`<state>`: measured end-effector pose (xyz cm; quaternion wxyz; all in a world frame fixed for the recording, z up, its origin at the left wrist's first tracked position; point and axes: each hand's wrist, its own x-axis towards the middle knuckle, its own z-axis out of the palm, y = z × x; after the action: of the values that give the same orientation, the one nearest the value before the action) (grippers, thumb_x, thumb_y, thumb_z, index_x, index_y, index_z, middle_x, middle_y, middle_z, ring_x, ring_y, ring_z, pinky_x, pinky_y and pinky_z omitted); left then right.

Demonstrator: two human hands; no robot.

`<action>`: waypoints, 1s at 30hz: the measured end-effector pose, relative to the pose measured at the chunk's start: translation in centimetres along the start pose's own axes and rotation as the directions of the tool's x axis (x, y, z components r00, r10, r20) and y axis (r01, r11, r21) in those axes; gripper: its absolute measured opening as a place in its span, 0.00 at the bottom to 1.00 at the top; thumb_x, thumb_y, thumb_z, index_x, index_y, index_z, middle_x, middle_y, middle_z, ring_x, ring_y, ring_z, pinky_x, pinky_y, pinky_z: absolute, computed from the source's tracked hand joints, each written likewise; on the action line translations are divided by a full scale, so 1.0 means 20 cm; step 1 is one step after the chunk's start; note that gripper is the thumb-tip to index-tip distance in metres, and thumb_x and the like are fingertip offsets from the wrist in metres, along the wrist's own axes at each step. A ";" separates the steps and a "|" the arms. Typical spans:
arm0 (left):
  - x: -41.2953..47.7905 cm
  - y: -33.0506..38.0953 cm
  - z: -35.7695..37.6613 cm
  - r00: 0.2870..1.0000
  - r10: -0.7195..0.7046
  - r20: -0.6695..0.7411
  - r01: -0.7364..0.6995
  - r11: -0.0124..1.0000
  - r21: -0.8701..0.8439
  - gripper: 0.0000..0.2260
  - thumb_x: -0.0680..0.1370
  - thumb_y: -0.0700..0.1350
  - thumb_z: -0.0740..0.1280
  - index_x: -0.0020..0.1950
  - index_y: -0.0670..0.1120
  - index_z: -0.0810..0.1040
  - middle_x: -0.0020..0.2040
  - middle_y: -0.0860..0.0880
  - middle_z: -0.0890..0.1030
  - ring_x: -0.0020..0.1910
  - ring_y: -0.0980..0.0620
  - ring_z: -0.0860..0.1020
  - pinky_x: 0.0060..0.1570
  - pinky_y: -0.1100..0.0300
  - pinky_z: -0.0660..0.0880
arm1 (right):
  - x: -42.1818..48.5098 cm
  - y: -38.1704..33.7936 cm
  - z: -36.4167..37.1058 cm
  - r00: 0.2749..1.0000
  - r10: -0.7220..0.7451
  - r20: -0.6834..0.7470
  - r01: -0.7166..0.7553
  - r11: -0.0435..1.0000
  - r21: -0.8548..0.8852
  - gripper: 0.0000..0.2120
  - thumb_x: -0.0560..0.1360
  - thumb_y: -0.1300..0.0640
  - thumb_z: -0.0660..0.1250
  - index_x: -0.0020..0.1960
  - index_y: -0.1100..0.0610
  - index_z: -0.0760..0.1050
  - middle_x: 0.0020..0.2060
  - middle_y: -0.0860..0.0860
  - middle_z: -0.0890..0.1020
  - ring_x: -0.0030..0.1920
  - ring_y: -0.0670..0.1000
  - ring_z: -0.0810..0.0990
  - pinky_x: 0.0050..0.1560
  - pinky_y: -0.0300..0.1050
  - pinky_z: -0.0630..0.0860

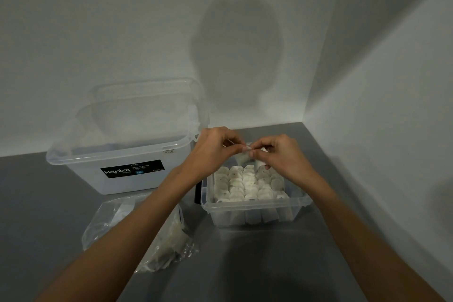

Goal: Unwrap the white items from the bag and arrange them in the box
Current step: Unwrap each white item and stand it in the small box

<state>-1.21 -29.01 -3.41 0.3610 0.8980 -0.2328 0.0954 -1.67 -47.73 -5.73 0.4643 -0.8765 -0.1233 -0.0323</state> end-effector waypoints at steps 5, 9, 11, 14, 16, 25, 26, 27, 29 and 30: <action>0.02 -0.10 0.04 0.904 -0.163 0.395 0.069 0.968 0.242 0.03 0.73 0.45 0.73 0.44 0.47 0.84 0.42 0.52 0.83 0.42 0.55 0.80 0.48 0.59 0.78 | -0.02 0.06 -0.01 0.993 0.082 0.086 -0.085 0.996 0.021 0.08 0.72 0.60 0.72 0.52 0.56 0.82 0.36 0.51 0.82 0.31 0.42 0.78 0.35 0.34 0.78; 0.00 -0.14 0.16 0.759 -0.285 0.585 0.050 0.922 0.384 0.03 0.73 0.40 0.71 0.45 0.45 0.83 0.43 0.52 0.78 0.44 0.53 0.77 0.50 0.60 0.76 | -0.02 0.09 -0.02 0.986 0.126 0.109 -0.133 0.990 0.056 0.10 0.72 0.63 0.72 0.53 0.57 0.80 0.41 0.52 0.83 0.33 0.37 0.80 0.37 0.30 0.77; 0.00 -0.16 0.22 0.741 -0.308 0.597 0.006 0.892 0.452 0.04 0.74 0.38 0.70 0.47 0.44 0.83 0.45 0.51 0.77 0.43 0.53 0.76 0.49 0.61 0.74 | -0.03 0.09 -0.02 0.983 0.145 0.109 -0.154 0.985 0.080 0.11 0.73 0.64 0.71 0.54 0.57 0.80 0.41 0.52 0.83 0.35 0.39 0.81 0.38 0.31 0.78; -0.01 -0.19 0.29 0.697 -0.379 0.609 -0.001 0.848 0.530 0.07 0.74 0.38 0.70 0.51 0.42 0.81 0.51 0.46 0.79 0.48 0.48 0.78 0.54 0.57 0.77 | -0.03 0.10 -0.02 0.982 0.165 0.096 -0.176 0.976 0.125 0.11 0.73 0.65 0.70 0.54 0.56 0.80 0.43 0.54 0.83 0.39 0.46 0.82 0.41 0.33 0.79; -0.02 -0.20 0.32 0.661 -0.434 0.611 -0.004 0.813 0.582 0.09 0.74 0.38 0.70 0.54 0.41 0.80 0.54 0.44 0.79 0.50 0.45 0.80 0.56 0.53 0.78 | -0.03 0.10 -0.03 0.980 0.179 0.086 -0.191 0.968 0.162 0.12 0.73 0.67 0.70 0.55 0.57 0.80 0.45 0.54 0.82 0.40 0.47 0.82 0.41 0.35 0.79; -0.02 -0.21 0.35 0.814 -0.352 0.463 -0.014 0.784 0.621 0.09 0.76 0.39 0.68 0.56 0.40 0.77 0.56 0.42 0.79 0.52 0.46 0.79 0.56 0.55 0.77 | -0.03 0.09 -0.08 0.975 0.192 0.114 -0.215 0.943 0.253 0.18 0.71 0.69 0.70 0.56 0.53 0.78 0.46 0.56 0.82 0.46 0.55 0.83 0.46 0.43 0.81; 0.00 -0.20 0.32 0.865 -0.314 0.392 0.065 0.844 0.532 0.06 0.77 0.38 0.66 0.53 0.41 0.78 0.53 0.43 0.80 0.49 0.47 0.80 0.54 0.56 0.77 | -0.03 0.08 -0.09 0.973 0.188 0.135 -0.217 0.944 0.247 0.18 0.71 0.69 0.70 0.56 0.52 0.78 0.46 0.55 0.82 0.46 0.54 0.83 0.46 0.44 0.80; 0.01 -0.18 0.28 0.912 -0.284 0.294 0.149 0.901 0.407 0.05 0.78 0.39 0.64 0.50 0.42 0.79 0.49 0.44 0.81 0.46 0.49 0.80 0.51 0.58 0.77 | -0.03 0.08 -0.11 0.969 0.180 0.167 -0.217 0.948 0.233 0.18 0.71 0.69 0.69 0.56 0.52 0.78 0.45 0.55 0.83 0.45 0.53 0.83 0.46 0.44 0.80; 0.03 -0.11 0.19 0.939 -0.306 0.156 0.294 0.951 0.097 0.07 0.79 0.43 0.63 0.48 0.45 0.80 0.45 0.47 0.83 0.43 0.52 0.81 0.48 0.59 0.78 | -0.03 0.05 -0.14 0.958 0.147 0.245 -0.189 0.969 0.162 0.16 0.73 0.68 0.68 0.56 0.52 0.79 0.43 0.53 0.84 0.42 0.49 0.82 0.45 0.41 0.78; 0.03 -0.08 0.15 0.927 -0.328 0.184 0.343 0.938 -0.057 0.07 0.79 0.45 0.63 0.49 0.46 0.80 0.45 0.49 0.83 0.42 0.54 0.81 0.46 0.60 0.78 | -0.03 0.03 -0.16 0.952 0.128 0.277 -0.167 0.978 0.124 0.15 0.73 0.68 0.68 0.56 0.52 0.79 0.42 0.51 0.84 0.41 0.47 0.81 0.44 0.40 0.78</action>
<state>0.11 -30.32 -6.28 0.3897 0.9127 -0.1099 -0.0555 -1.84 -50.78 -4.56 0.5073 -0.8433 -0.1208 0.1301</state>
